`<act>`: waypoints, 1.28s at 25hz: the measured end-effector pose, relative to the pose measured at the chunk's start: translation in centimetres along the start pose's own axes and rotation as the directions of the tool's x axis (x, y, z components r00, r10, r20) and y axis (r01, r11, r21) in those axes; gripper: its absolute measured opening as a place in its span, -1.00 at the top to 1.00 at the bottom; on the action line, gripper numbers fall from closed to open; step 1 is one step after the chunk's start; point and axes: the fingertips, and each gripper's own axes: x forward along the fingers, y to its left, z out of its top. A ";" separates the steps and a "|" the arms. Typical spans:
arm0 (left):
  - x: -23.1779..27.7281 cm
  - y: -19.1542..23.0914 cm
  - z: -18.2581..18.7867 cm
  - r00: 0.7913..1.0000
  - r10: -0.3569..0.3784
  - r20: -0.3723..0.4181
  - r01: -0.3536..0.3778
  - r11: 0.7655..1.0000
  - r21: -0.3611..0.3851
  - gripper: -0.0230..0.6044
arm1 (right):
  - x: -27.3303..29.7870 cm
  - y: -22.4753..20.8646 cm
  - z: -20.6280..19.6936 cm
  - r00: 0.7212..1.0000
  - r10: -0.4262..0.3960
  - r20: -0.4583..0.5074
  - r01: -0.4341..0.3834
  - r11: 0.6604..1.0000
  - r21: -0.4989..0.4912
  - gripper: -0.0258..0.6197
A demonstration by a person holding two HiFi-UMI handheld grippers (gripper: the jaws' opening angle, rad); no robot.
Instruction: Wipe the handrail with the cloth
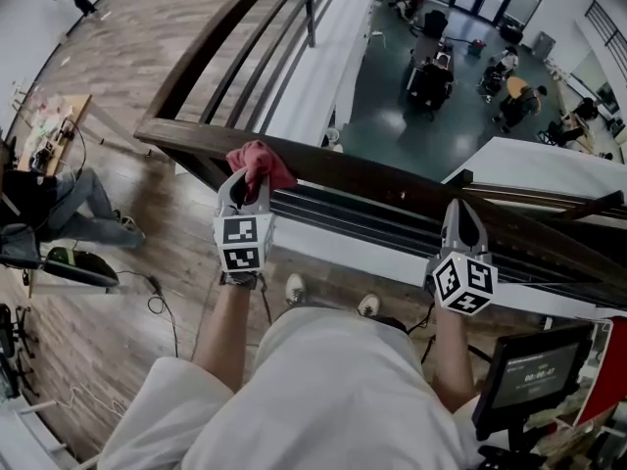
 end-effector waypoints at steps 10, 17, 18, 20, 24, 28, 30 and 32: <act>-0.6 -5.9 0.7 0.996 -0.084 0.005 0.084 0.996 0.002 0.70 | -0.1 2.0 0.1 1.000 0.024 0.014 -0.024 0.999 -0.041 0.91; -1.5 -10.5 1.1 0.987 -0.159 0.009 0.159 0.987 0.038 0.70 | -0.6 3.8 -0.2 0.999 0.041 0.021 -0.040 0.998 -0.053 0.91; -1.6 -11.3 1.1 0.985 -0.170 0.009 0.169 0.985 0.041 0.70 | -0.7 4.0 -0.2 0.999 0.051 0.019 -0.050 0.997 -0.055 0.91; -1.9 -12.9 1.3 0.981 -0.195 0.007 0.194 0.980 0.053 0.70 | -0.9 4.2 -0.3 0.998 0.070 0.009 -0.069 0.996 -0.051 0.91; -2.2 -15.9 1.5 0.969 -0.246 0.009 0.245 0.967 0.069 0.70 | -1.0 4.9 -0.5 0.995 0.100 -0.008 -0.101 0.994 -0.038 0.91; -2.2 -18.1 1.4 0.956 -0.292 0.010 0.291 0.953 0.081 0.70 | -0.7 5.9 -0.9 0.991 0.133 -0.013 -0.134 0.990 -0.040 0.91; -2.2 -19.1 1.5 0.953 -0.302 0.013 0.300 0.951 0.075 0.70 | -0.8 6.1 -1.0 0.990 0.144 -0.010 -0.144 0.988 -0.047 0.91; -2.3 -20.1 1.6 0.952 -0.305 0.017 0.303 0.950 0.068 0.70 | -0.8 6.1 -1.0 0.988 0.152 -0.005 -0.152 0.987 -0.056 0.91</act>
